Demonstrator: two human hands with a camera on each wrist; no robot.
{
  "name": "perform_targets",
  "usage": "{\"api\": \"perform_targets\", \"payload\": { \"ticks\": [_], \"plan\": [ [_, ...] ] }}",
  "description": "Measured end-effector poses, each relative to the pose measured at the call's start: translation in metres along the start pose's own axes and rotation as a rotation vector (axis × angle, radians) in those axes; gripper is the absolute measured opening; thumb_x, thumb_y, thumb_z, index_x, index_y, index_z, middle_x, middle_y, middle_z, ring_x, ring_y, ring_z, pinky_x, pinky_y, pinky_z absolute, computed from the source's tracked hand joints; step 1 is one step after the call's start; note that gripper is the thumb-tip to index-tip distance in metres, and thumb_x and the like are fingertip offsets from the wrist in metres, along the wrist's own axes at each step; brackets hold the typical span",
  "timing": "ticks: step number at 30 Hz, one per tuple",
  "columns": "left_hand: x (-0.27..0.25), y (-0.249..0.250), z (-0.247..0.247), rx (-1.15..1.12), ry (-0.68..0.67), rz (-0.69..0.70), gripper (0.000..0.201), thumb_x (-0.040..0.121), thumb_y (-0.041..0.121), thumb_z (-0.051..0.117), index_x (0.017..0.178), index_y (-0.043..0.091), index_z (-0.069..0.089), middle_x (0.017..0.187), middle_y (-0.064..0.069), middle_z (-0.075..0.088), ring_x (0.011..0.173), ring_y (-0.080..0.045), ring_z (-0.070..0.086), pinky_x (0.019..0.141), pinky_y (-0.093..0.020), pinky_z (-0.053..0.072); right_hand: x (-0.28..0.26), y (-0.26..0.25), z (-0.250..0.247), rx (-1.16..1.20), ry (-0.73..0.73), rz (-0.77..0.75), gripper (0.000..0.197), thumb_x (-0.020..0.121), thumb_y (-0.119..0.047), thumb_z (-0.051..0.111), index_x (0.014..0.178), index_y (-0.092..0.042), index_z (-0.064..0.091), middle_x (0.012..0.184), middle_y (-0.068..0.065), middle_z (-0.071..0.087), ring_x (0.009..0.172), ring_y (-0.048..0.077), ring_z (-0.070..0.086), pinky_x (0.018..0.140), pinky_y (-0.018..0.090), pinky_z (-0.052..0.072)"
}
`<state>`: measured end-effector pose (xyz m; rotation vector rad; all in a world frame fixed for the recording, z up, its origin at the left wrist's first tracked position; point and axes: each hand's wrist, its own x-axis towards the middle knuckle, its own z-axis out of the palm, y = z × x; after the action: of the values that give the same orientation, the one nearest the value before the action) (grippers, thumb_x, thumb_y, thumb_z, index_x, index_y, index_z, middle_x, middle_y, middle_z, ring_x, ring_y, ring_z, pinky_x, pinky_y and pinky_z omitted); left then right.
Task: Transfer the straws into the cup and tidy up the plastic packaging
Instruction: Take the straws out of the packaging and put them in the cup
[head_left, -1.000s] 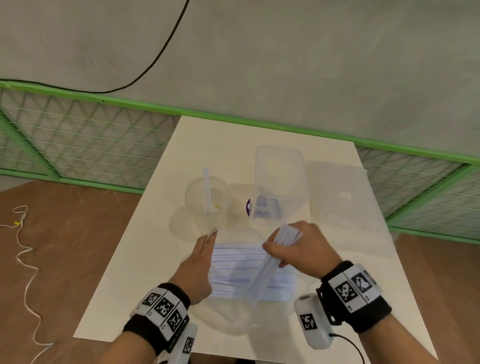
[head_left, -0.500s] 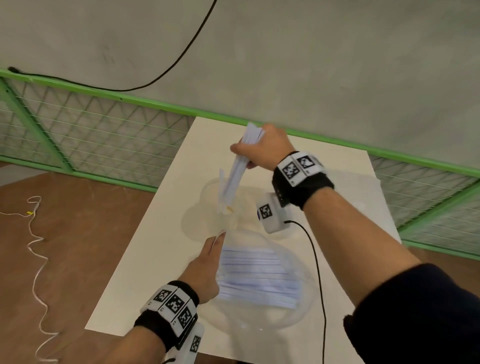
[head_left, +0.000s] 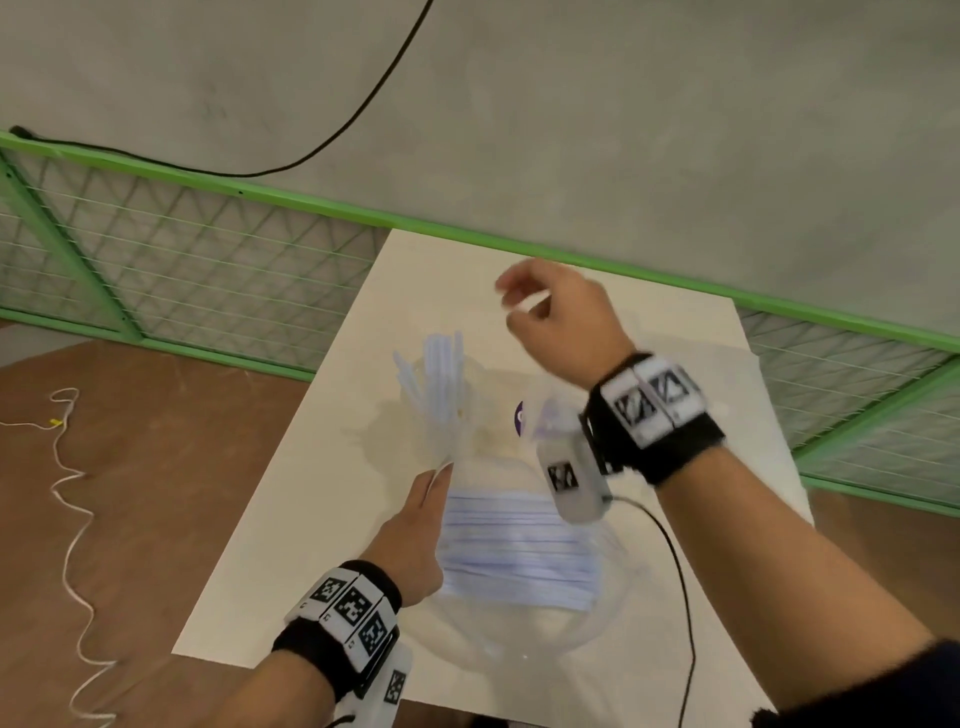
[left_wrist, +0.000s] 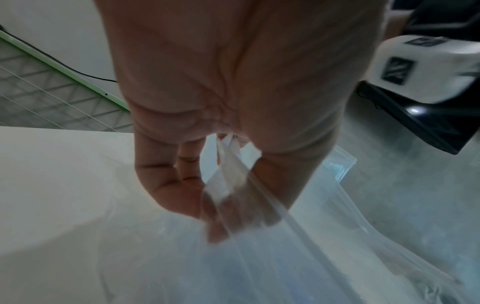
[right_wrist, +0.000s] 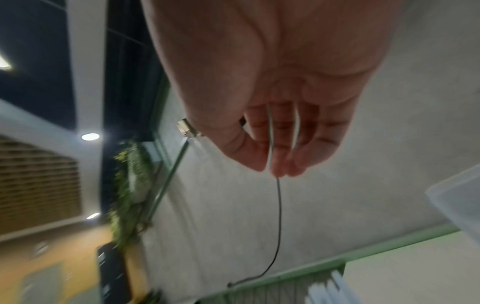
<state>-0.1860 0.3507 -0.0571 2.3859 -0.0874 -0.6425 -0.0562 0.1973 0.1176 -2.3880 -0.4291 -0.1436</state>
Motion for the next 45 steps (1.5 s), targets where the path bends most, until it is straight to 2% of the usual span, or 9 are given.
{"api": "perform_targets", "payload": {
  "ticks": [2, 4, 7, 9, 13, 18, 26, 35, 45],
  "plan": [
    [0.000, 0.002, 0.001, -0.009, 0.006, 0.001, 0.116, 0.071, -0.010, 0.056, 0.152, 0.033, -0.016, 0.154, 0.014, -0.001, 0.069, -0.021, 0.055, 0.048, -0.016, 0.036, -0.043, -0.002, 0.010, 0.013, -0.129, -0.093, 0.026, 0.075, -0.008, 0.052, 0.091, -0.018, 0.070, 0.084, -0.009, 0.069, 0.062, 0.001, 0.058, 0.070, 0.013, 0.044],
    [0.001, 0.003, 0.002, -0.016, 0.012, 0.010, 0.116, 0.070, -0.010, 0.056, 0.152, 0.032, -0.015, 0.153, 0.011, 0.001, 0.070, -0.022, 0.053, 0.050, -0.017, 0.035, -0.086, 0.006, 0.031, -0.072, -0.359, -0.069, 0.029, 0.075, -0.005, 0.051, 0.091, -0.018, 0.071, 0.087, -0.003, 0.073, 0.076, 0.014, 0.065, 0.077, 0.024, 0.049],
    [0.003, 0.003, 0.005, -0.042, -0.007, 0.039, 0.116, 0.071, -0.009, 0.057, 0.151, 0.032, -0.017, 0.156, 0.011, 0.000, 0.079, -0.023, 0.054, 0.050, -0.017, 0.036, -0.138, 0.036, 0.074, -0.290, -0.661, 0.026, 0.034, 0.083, -0.003, 0.050, 0.111, -0.015, 0.067, 0.112, 0.008, 0.067, 0.103, 0.027, 0.060, 0.087, 0.034, 0.046],
    [0.002, 0.004, 0.007, -0.056, -0.008, 0.052, 0.117, 0.070, -0.008, 0.058, 0.150, 0.033, -0.017, 0.155, 0.014, -0.002, 0.084, -0.023, 0.057, 0.050, -0.017, 0.037, -0.162, 0.056, 0.101, -0.373, -0.726, 0.056, 0.040, 0.088, -0.003, 0.050, 0.126, -0.011, 0.056, 0.124, 0.012, 0.057, 0.112, 0.033, 0.052, 0.091, 0.041, 0.045],
    [-0.002, 0.002, 0.010, -0.041, 0.024, 0.067, 0.118, 0.069, -0.007, 0.061, 0.151, 0.032, -0.015, 0.154, 0.017, -0.002, 0.081, -0.019, 0.056, 0.049, -0.016, 0.037, -0.186, 0.075, 0.134, -0.537, -0.650, -0.012, 0.052, 0.082, -0.008, 0.063, 0.131, -0.010, 0.048, 0.125, 0.010, 0.052, 0.108, 0.034, 0.050, 0.083, 0.043, 0.047],
    [-0.011, 0.000, 0.015, -0.030, 0.064, 0.079, 0.113, 0.072, -0.007, 0.060, 0.152, 0.029, -0.011, 0.156, 0.014, -0.001, 0.072, -0.015, 0.048, 0.050, -0.013, 0.041, -0.192, 0.078, 0.152, -0.703, -0.505, -0.091, 0.045, 0.042, -0.026, 0.085, 0.083, -0.021, 0.068, 0.079, -0.004, 0.060, 0.070, 0.021, 0.057, 0.058, 0.030, 0.046],
    [-0.017, -0.003, 0.018, -0.050, 0.076, 0.082, 0.111, 0.072, -0.004, 0.060, 0.153, 0.029, -0.010, 0.156, 0.014, 0.001, 0.083, -0.013, 0.048, 0.051, -0.013, 0.040, -0.196, 0.080, 0.160, -0.789, -0.479, -0.096, 0.024, 0.046, -0.019, 0.079, 0.063, -0.022, 0.063, 0.058, -0.004, 0.056, 0.062, 0.022, 0.055, 0.060, 0.034, 0.047],
    [-0.014, -0.011, 0.020, -0.035, 0.088, 0.083, 0.112, 0.070, -0.004, 0.061, 0.153, 0.029, -0.008, 0.156, 0.013, 0.001, 0.097, -0.017, 0.054, 0.051, -0.013, 0.037, -0.193, 0.080, 0.159, -0.776, -0.503, -0.092, 0.026, 0.039, -0.026, 0.081, 0.053, -0.023, 0.060, 0.052, -0.006, 0.053, 0.059, 0.021, 0.054, 0.058, 0.033, 0.044],
    [-0.013, -0.009, 0.020, -0.020, 0.086, 0.061, 0.114, 0.071, -0.005, 0.061, 0.153, 0.029, -0.010, 0.154, 0.014, 0.000, 0.076, -0.015, 0.046, 0.049, -0.015, 0.038, -0.199, 0.086, 0.162, -0.770, -0.516, -0.112, 0.030, 0.038, -0.028, 0.084, 0.058, -0.023, 0.063, 0.057, -0.006, 0.057, 0.059, 0.020, 0.057, 0.057, 0.034, 0.046]
  ]
}}
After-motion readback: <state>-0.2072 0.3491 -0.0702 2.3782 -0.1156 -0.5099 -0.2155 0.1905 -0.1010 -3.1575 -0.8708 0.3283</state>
